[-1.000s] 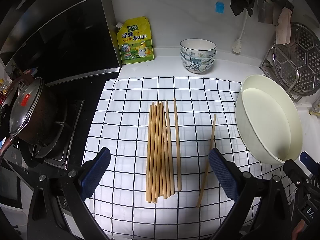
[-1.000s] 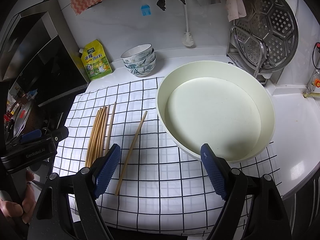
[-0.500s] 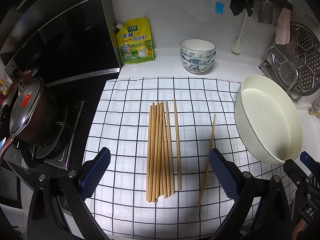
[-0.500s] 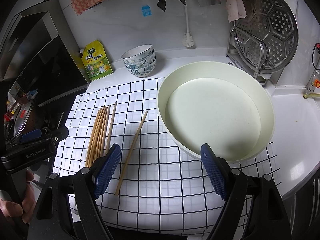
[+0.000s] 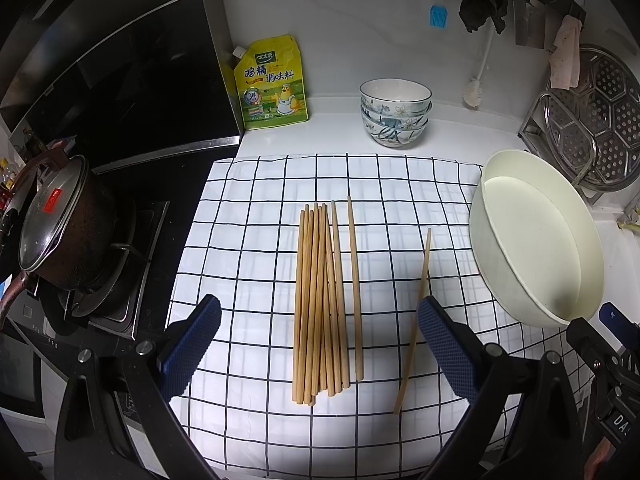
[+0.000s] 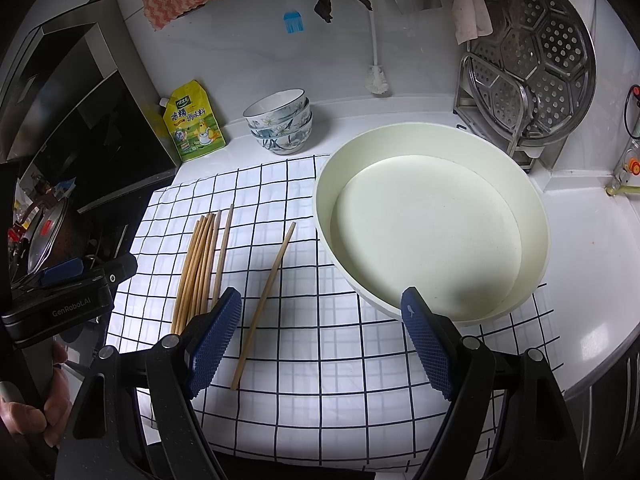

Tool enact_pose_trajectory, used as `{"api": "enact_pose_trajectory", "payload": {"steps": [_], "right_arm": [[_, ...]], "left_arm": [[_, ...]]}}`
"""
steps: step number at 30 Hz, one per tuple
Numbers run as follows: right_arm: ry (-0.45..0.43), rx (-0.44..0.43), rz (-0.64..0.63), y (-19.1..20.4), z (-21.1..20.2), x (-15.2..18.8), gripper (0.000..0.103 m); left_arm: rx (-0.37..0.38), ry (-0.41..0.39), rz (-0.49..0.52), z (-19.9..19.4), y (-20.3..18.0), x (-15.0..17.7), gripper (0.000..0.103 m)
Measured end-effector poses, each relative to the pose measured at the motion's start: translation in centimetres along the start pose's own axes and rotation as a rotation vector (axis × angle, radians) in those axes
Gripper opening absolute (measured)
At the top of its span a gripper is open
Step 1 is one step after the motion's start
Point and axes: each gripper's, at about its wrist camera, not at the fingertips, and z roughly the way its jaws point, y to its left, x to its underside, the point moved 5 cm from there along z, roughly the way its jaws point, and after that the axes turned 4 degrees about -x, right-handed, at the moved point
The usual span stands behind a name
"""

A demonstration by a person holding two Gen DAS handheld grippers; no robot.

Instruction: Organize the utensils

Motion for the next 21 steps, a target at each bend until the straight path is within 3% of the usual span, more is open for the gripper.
{"api": "enact_pose_trajectory", "payload": {"steps": [21], "right_arm": [[-0.002,-0.003,-0.006,0.16,-0.35,-0.04,0.078]], "left_arm": [[-0.003,-0.007,0.000,-0.73,0.40,-0.22,0.097]]}}
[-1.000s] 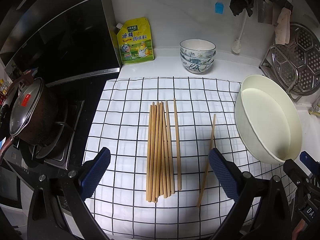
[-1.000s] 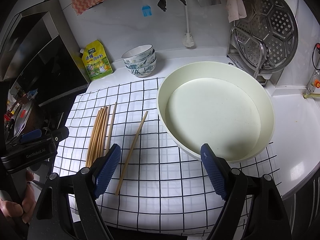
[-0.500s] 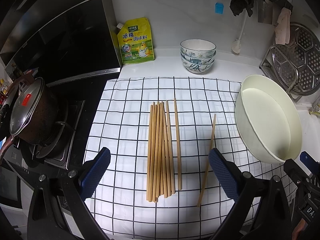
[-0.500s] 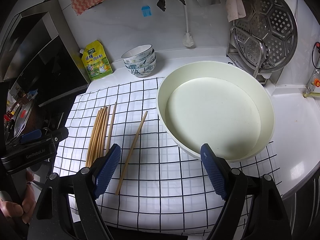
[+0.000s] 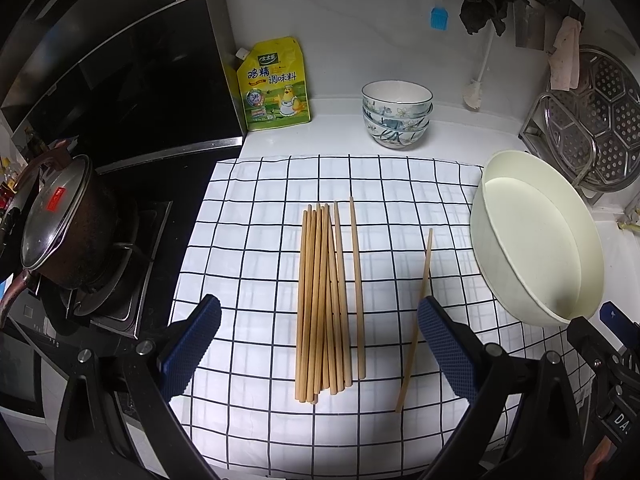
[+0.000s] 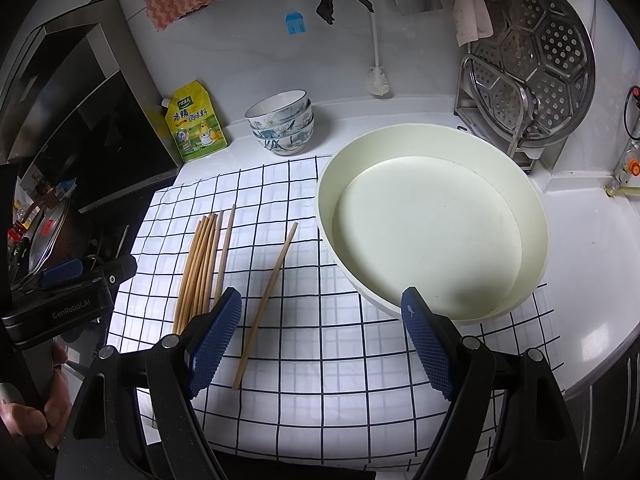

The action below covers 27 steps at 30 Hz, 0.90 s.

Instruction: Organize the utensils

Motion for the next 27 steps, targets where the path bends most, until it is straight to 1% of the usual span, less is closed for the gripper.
{"api": "enact_pose_trajectory", "payload": {"steps": [11,17,23,27], "right_arm": [[-0.002,-0.002,-0.002,0.1,0.1,0.1,0.078],[0.000,-0.011,-0.007,0.5,0.5,0.1,0.078],[-0.022,-0.022,-0.029,0.8,0.6,-0.7,0.078],[-0.033,-0.033,-0.038,1.0,1.2,-1.3,0.078]], "left_arm": [[0.000,-0.002,0.001,0.0,0.1,0.0,0.097],[-0.001,0.002,-0.002,0.2,0.9,0.0,0.097],[-0.014,0.005,0.013,1.0,1.3,-0.2,0.097],[-0.037,0.005,0.018,1.7,2.0,0.1,0.097]]}}
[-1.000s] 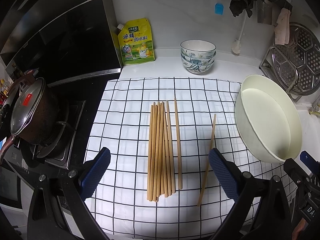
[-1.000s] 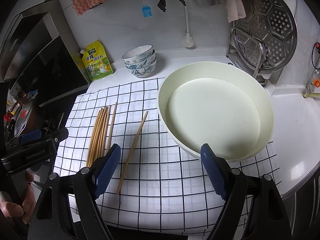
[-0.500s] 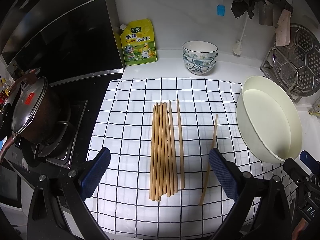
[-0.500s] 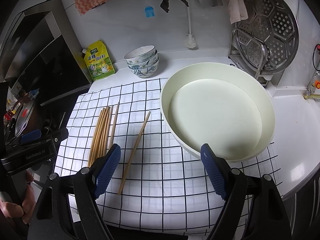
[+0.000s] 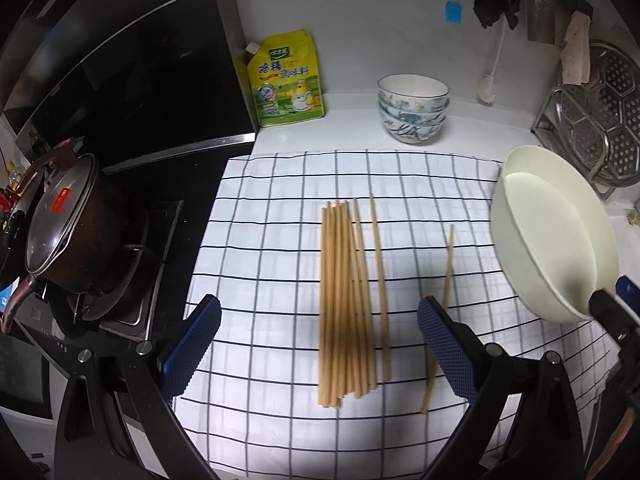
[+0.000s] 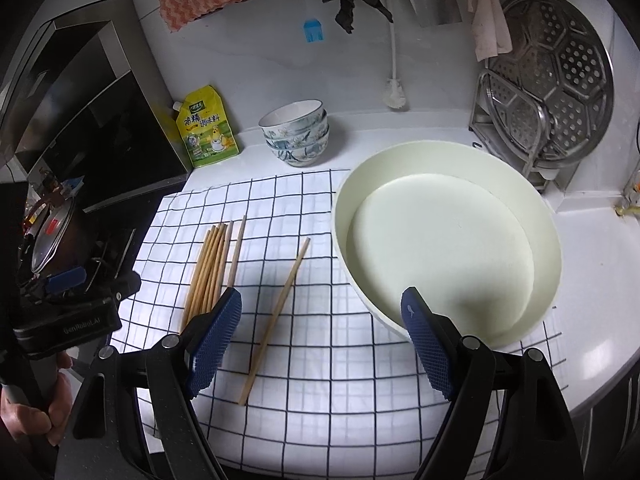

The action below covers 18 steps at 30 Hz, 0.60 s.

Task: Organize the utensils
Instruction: 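Lower the right tool onto a loose chopstick while the left tool grasps another chopstick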

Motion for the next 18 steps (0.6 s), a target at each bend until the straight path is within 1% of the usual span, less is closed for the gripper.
{"api": "enact_pose_trajectory", "payload": {"steps": [4,6,8,10,11,15,18], "right_arm": [[0.005,-0.015,-0.004,0.6,1.0,-0.3,0.078],[0.029,-0.004,-0.013,1.2,2.0,-0.5,0.078],[0.024,-0.001,-0.010,1.8,2.7,-0.7,0.078],[0.010,-0.016,0.009,2.6,3.2,-0.6,0.078],[0.011,-0.021,0.013,2.9,3.5,-0.6,0.078],[0.034,-0.039,-0.007,4.8,5.2,0.4,0.078],[0.057,-0.046,0.020,5.4,6.9,1.5,0.078]], "left_arm": [[-0.008,-0.009,-0.016,1.0,1.3,0.2,0.097],[-0.004,0.002,-0.025,1.7,2.1,0.1,0.097],[0.000,0.009,-0.024,2.1,2.7,0.0,0.097],[-0.015,-0.032,-0.002,2.0,3.3,-0.2,0.097],[-0.018,-0.040,0.005,2.1,3.6,-0.3,0.097],[-0.006,-0.048,0.001,3.4,4.9,-0.2,0.097],[-0.019,-0.034,0.014,5.0,5.7,0.0,0.097]]}}
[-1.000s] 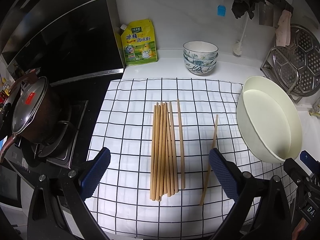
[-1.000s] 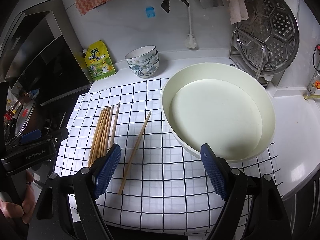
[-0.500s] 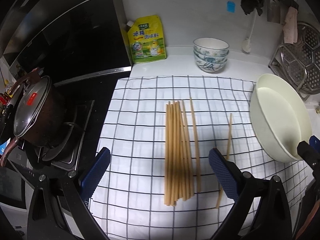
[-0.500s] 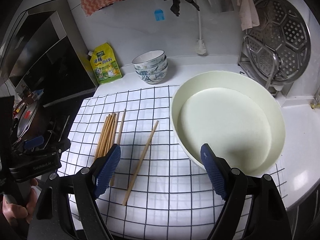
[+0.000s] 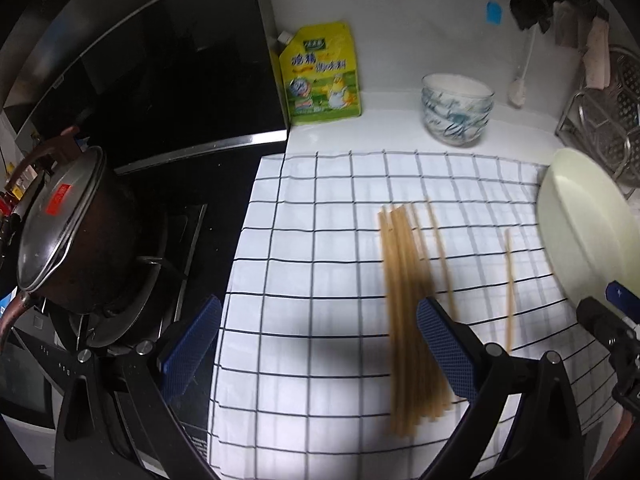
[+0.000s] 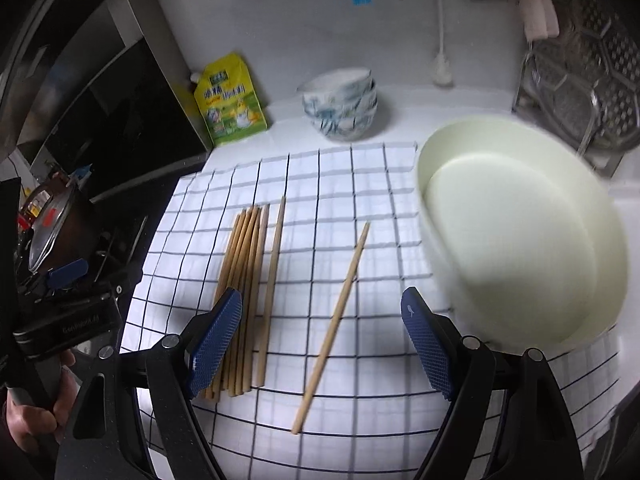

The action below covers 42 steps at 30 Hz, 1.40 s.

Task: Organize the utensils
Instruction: 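Lower the right tool onto a loose chopstick while the left tool grasps another chopstick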

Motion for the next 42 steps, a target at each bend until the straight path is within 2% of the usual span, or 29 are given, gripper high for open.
{"api": "enact_pose_trajectory", "payload": {"steps": [11,20,23,30,42], "right_arm": [[0.073,0.045,0.043,0.5,5.5,3.5,0.078],[0.089,0.157,0.081,-2.5,8.0,3.9,0.078],[0.101,0.164,0.102,-3.2,8.7,4.3,0.078],[0.104,0.227,0.048,-2.7,9.4,4.5,0.078],[0.101,0.249,0.034,-2.7,9.4,4.6,0.078]], "left_arm": [[0.011,0.075,0.050,6.2,1.0,1.9,0.097],[0.065,0.068,0.051,7.9,-0.9,2.3,0.097],[0.076,0.077,0.067,8.5,-1.7,2.8,0.097],[0.091,0.106,0.076,9.7,-2.4,3.7,0.097],[0.116,0.088,0.054,9.9,-2.2,3.8,0.098]]}}
